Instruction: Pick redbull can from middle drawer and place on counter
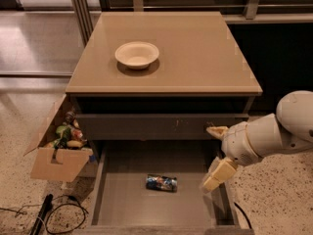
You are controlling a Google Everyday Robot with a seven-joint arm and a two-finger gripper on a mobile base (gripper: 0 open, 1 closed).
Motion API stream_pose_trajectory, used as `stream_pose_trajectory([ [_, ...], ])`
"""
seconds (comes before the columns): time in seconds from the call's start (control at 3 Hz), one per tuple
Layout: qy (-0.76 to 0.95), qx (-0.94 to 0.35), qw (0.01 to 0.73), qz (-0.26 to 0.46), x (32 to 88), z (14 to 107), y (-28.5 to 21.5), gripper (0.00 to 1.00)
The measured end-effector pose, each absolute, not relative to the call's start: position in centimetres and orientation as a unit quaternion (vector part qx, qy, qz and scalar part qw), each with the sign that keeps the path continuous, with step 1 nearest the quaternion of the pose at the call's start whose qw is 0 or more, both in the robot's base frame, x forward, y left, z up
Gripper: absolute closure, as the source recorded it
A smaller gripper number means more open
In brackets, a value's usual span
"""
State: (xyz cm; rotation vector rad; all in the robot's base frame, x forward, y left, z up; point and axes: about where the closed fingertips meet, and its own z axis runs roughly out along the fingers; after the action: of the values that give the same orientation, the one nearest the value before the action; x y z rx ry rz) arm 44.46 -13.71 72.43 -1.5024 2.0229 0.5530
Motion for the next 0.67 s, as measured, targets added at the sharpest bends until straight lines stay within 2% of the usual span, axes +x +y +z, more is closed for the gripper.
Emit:
stream_pose_trajectory([
  [0.67,0.769,-0.517,0.307,0.217,42.2,66.9,-12.1,0.00],
])
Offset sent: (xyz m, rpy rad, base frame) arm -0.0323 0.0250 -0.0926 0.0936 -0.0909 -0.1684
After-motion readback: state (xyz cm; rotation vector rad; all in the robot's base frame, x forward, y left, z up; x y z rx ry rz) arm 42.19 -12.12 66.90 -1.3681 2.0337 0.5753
